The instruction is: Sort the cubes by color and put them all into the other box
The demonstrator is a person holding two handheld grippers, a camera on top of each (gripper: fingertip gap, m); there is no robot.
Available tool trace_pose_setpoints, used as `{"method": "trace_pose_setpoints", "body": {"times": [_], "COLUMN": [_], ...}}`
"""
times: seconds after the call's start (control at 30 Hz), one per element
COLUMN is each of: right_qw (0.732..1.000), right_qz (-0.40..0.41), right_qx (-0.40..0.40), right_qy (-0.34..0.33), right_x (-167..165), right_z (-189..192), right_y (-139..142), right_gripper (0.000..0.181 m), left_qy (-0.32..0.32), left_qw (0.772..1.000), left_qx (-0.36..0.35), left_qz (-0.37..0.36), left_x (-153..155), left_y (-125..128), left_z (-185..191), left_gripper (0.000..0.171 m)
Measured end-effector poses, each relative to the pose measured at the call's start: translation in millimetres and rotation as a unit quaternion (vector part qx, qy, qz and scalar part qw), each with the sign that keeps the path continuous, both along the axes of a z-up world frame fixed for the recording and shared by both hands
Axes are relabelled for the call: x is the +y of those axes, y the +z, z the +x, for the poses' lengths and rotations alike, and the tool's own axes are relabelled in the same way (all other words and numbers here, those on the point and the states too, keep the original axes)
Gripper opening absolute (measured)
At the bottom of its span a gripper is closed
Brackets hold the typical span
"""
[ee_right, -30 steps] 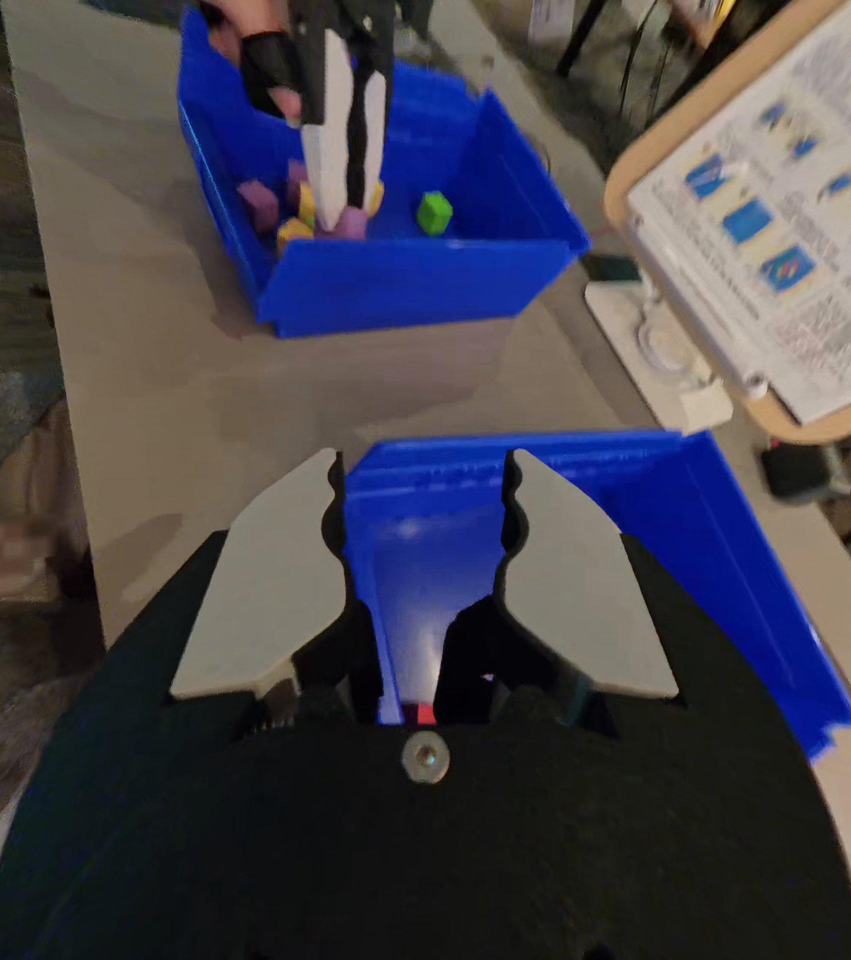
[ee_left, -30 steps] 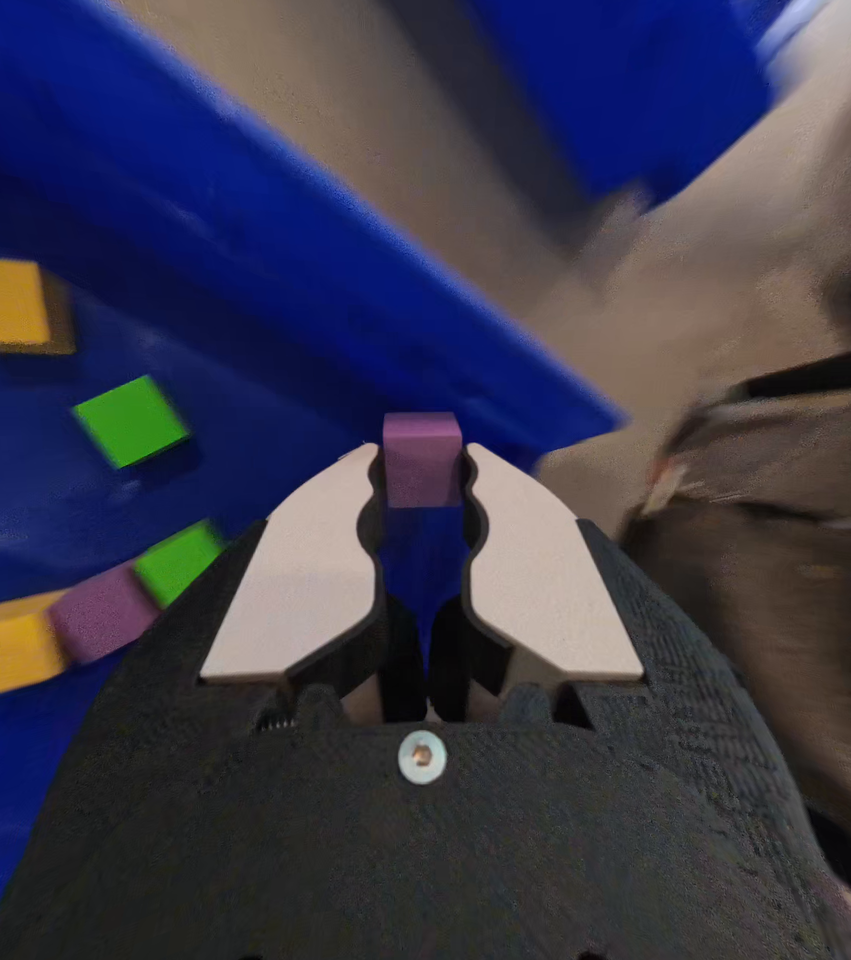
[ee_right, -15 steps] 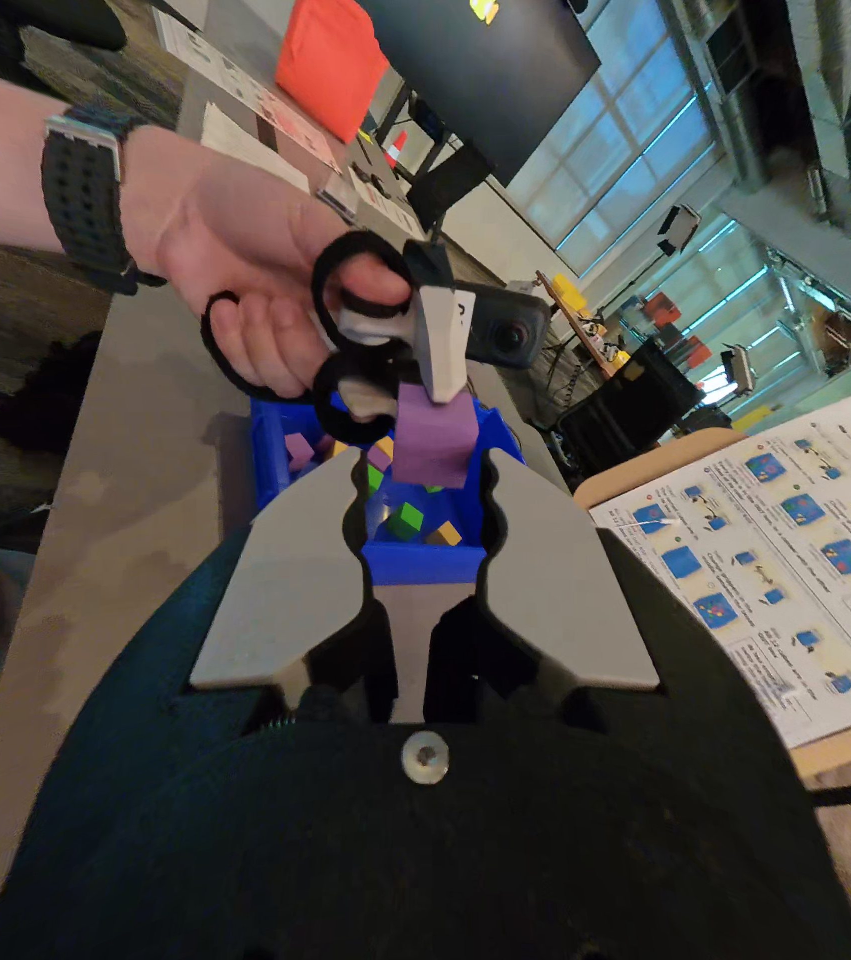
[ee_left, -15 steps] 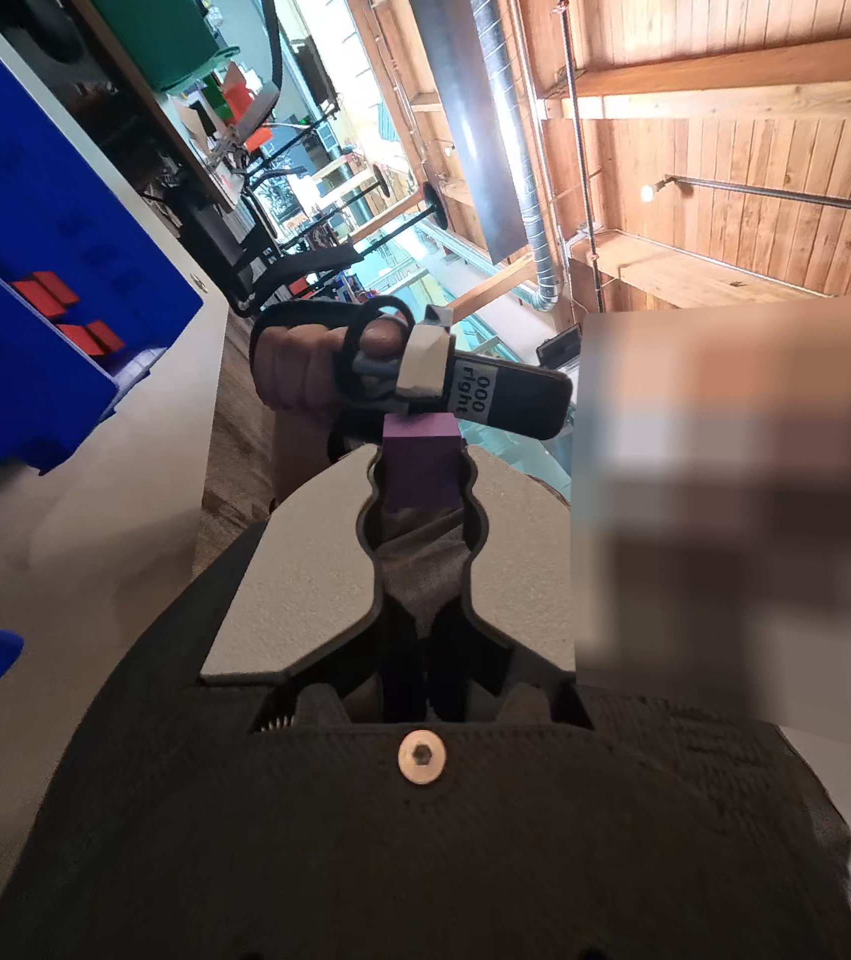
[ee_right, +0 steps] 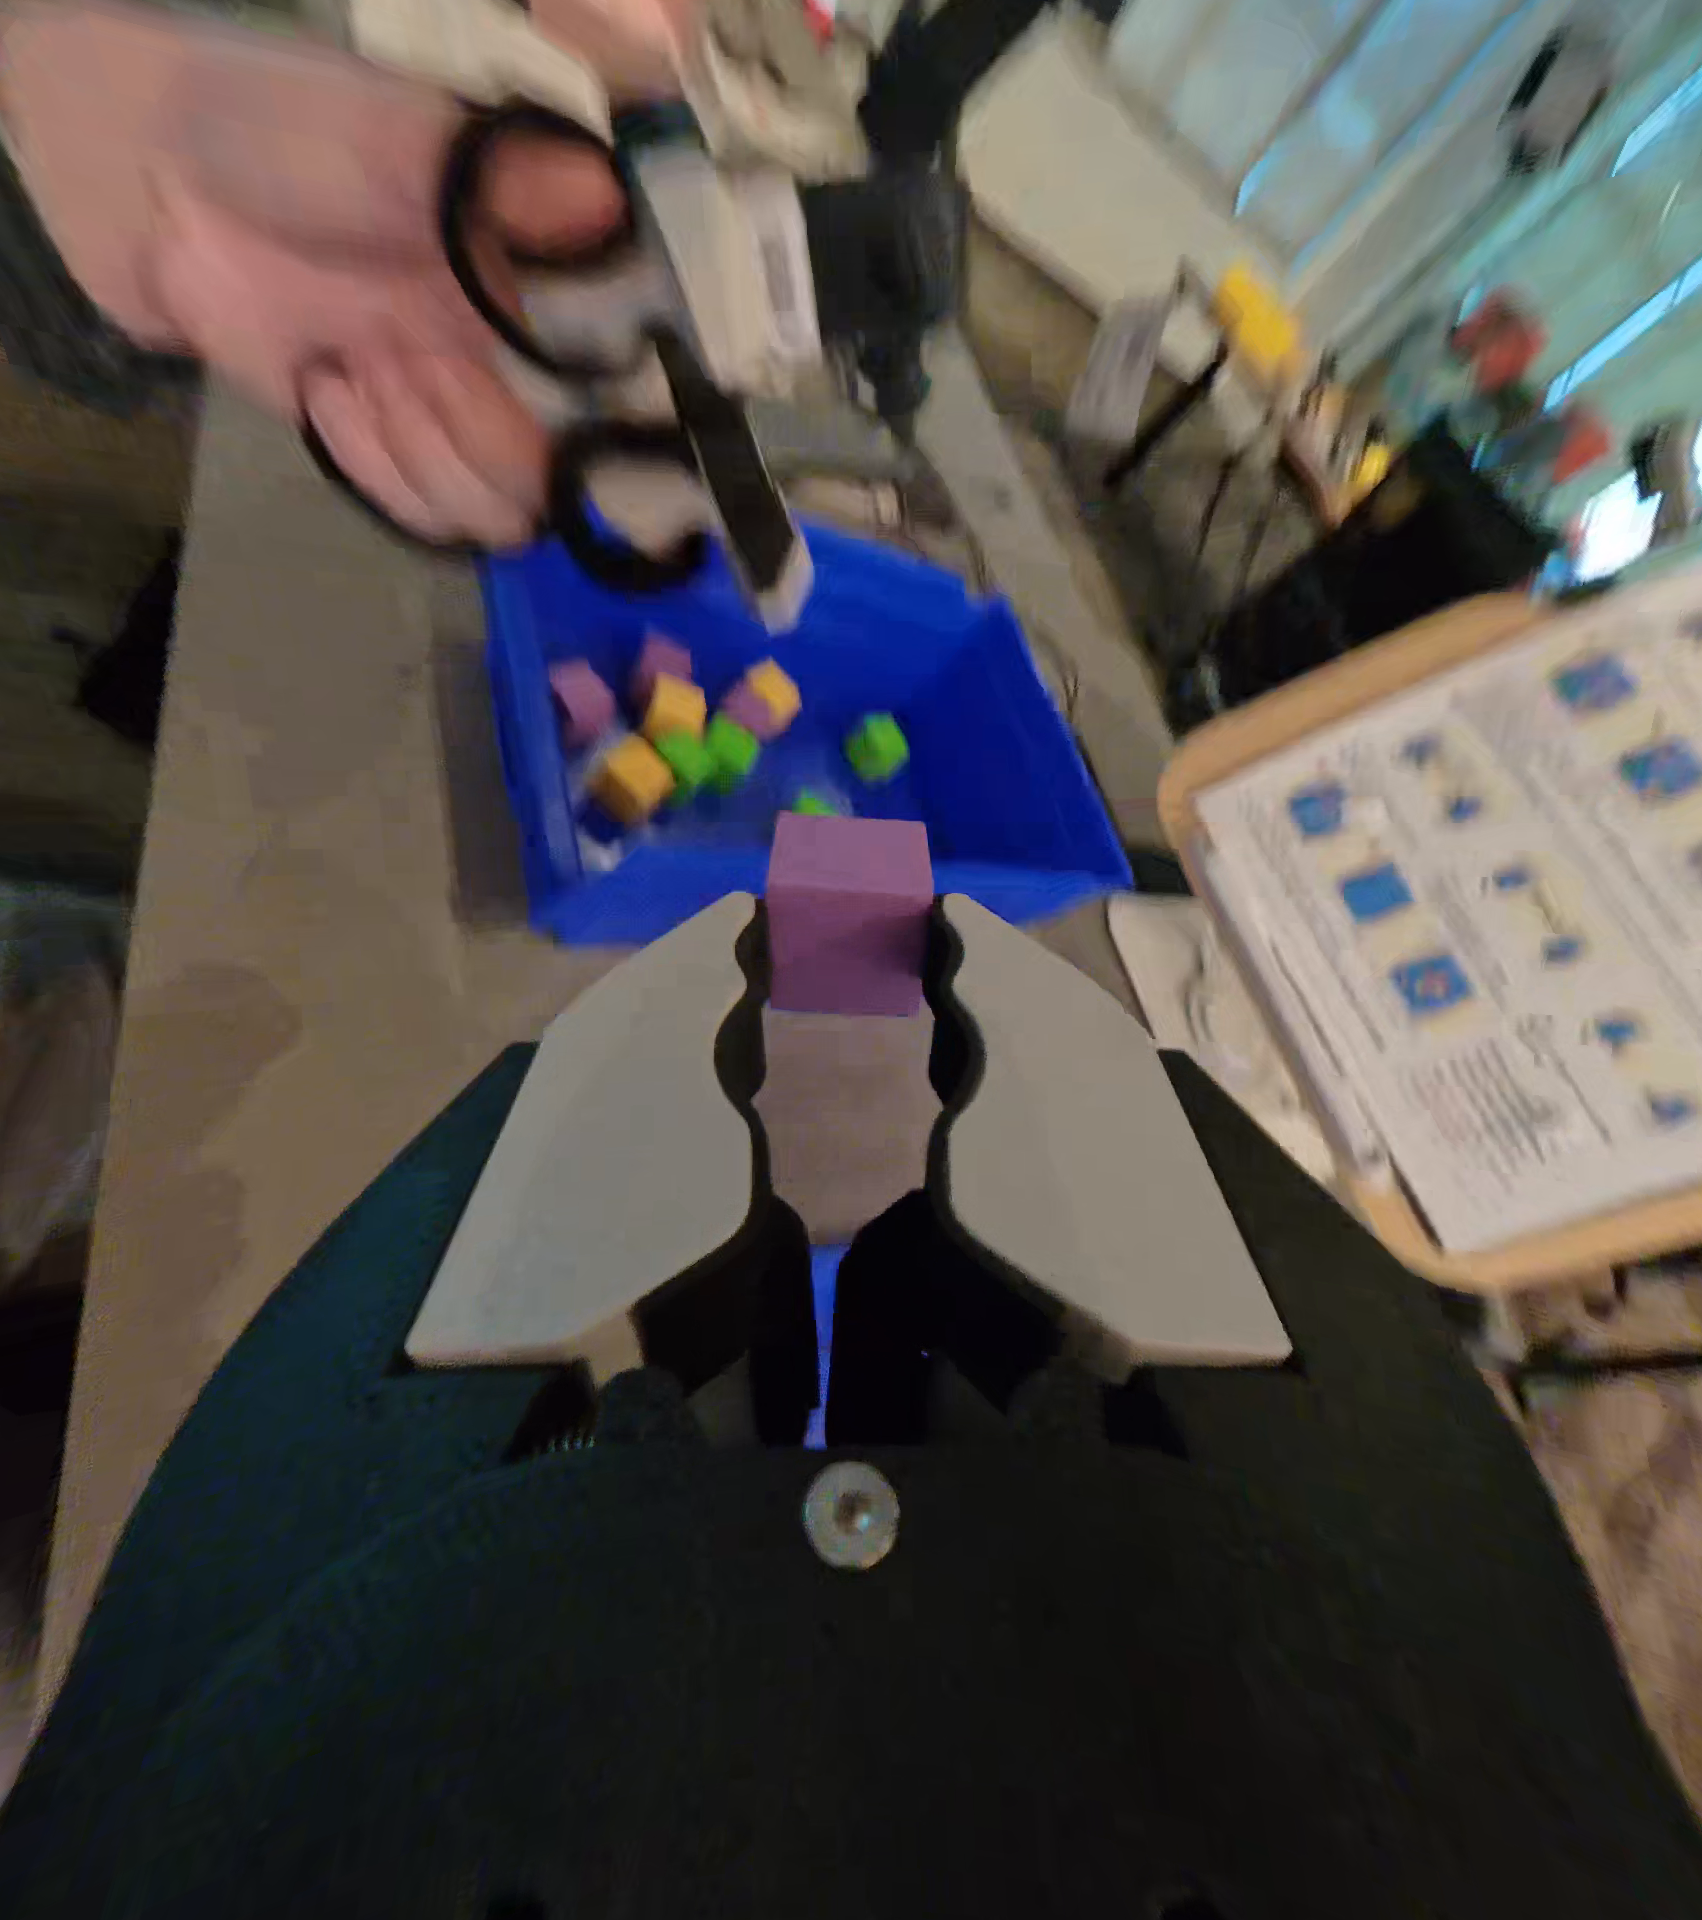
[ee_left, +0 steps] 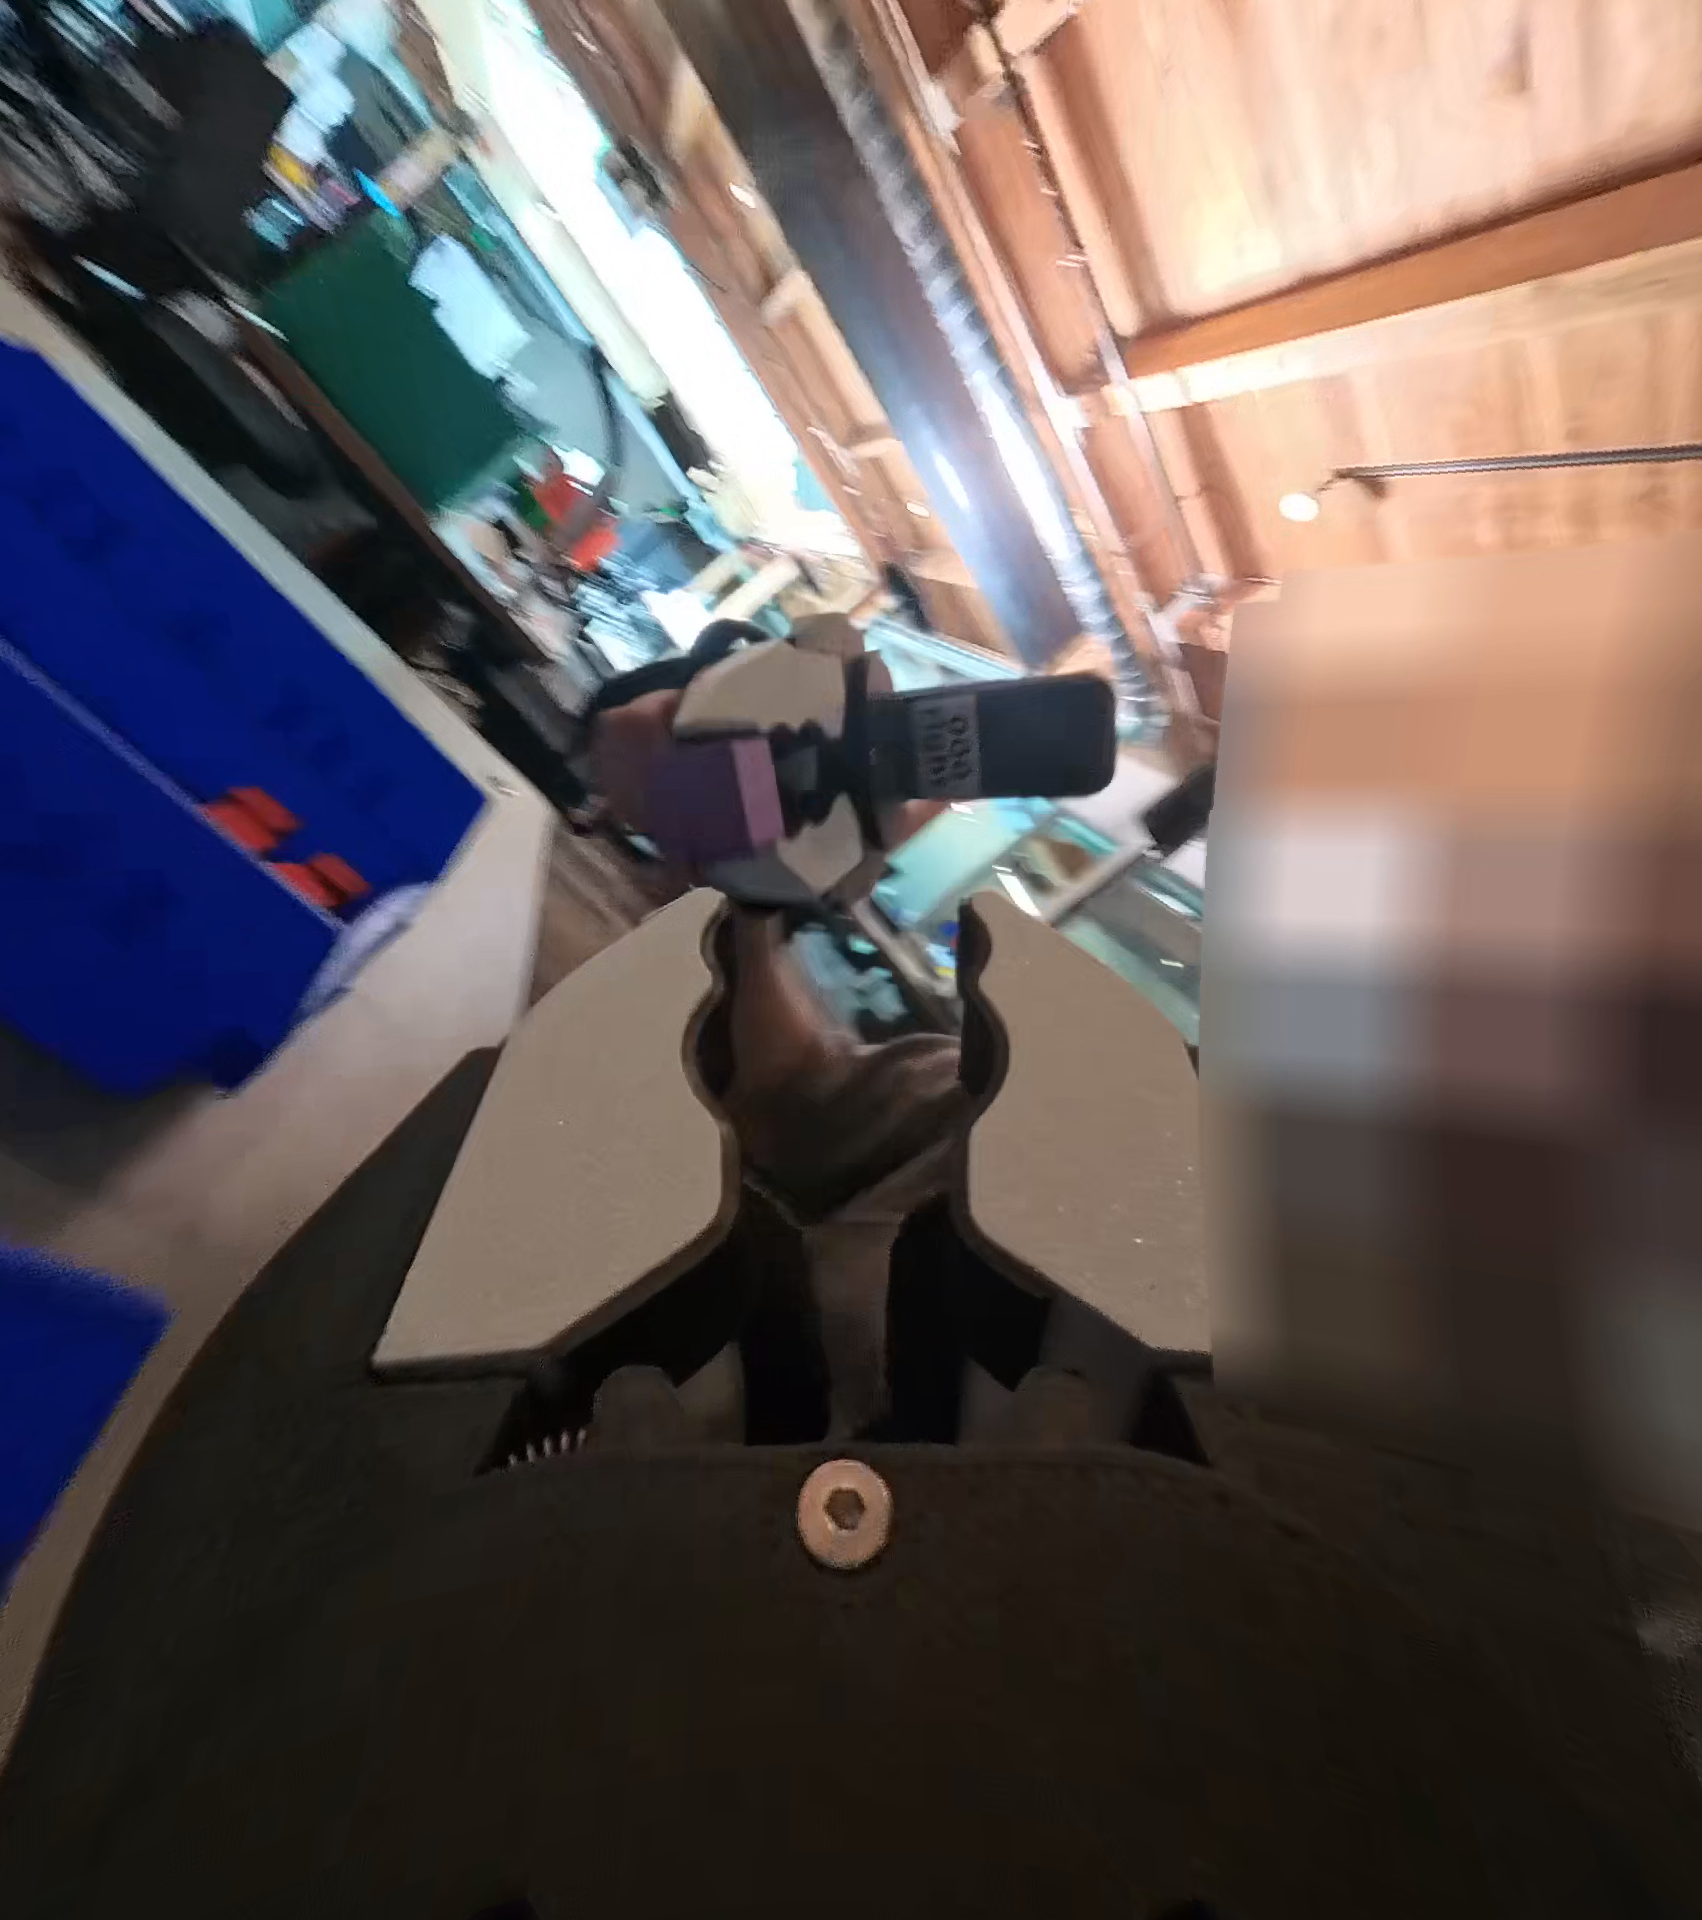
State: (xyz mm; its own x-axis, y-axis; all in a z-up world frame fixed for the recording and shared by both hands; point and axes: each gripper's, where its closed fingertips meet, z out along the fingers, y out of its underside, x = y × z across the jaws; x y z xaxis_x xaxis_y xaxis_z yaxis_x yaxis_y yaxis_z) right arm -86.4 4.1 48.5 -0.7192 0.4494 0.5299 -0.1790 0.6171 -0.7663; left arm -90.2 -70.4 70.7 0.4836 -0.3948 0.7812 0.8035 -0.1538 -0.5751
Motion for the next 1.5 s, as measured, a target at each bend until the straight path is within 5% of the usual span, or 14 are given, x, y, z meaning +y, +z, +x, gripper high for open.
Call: {"method": "trace_pose_setpoints", "body": {"times": [0.03, 0.23, 0.4, 0.73, 0.87, 1.07, 1.2, 1.37, 1.43, 1.5], "right_qw": [0.999, 0.914, 0.855, 0.847, 0.841, 0.859, 0.896, 0.932, 0.938, 0.940], "right_qz": [0.024, 0.185, 0.262, 0.277, 0.284, 0.250, 0.208, 0.181, 0.178, 0.179], "right_qx": [-0.030, -0.355, -0.446, -0.453, -0.459, -0.443, -0.383, -0.298, -0.281, -0.275], "right_qy": [-0.019, -0.067, -0.043, -0.033, -0.042, -0.059, -0.087, -0.100, -0.101, -0.097], "right_x": [20.6, 105.2, 115.8, 112.8, 111.2, 119.5, 130.7, 125.2, 121.4, 117.6], "right_z": [-3.2, -7.5, -11.8, -17.5, -18.5, -24.4, -26.1, -18.3, -16.9, -15.2], "right_y": [-7.5, -122.6, -182.7, -204.3, -208.9, -186.8, -146.9, -110.5, -106.0, -106.6], "right_gripper": [0.028, 0.028, 0.028, 0.029, 0.044, 0.048, 0.049, 0.044, 0.043, 0.043], "left_qy": [0.029, 0.154, 0.167, 0.177, 0.181, 0.181, 0.226, 0.189, 0.165, 0.152], "left_qw": [0.999, 0.974, 0.969, 0.969, 0.967, 0.958, 0.870, 0.769, 0.724, 0.704], "left_qx": [0.022, 0.116, 0.136, 0.127, 0.132, 0.150, 0.227, 0.246, 0.220, 0.168], "left_qz": [-0.014, -0.117, -0.124, -0.120, -0.118, -0.167, -0.375, -0.559, -0.633, -0.673], "left_x": [-6.3, -42.4, -53.4, -66.3, -69.1, -72.2, -89.5, -104.5, -116.2, -121.3], "left_y": [-2.4, -14.4, -7.4, -6.9, -3.0, -14.3, -67.6, -130.2, -159.1, -179.0], "left_z": [-6.1, -40.5, -38.4, -46.0, -46.6, -46.6, -70.4, -71.1, -72.6, -74.7], "left_gripper": [0.038, 0.030, 0.028, 0.027, 0.027, 0.027, 0.029, 0.033, 0.032, 0.032]}}
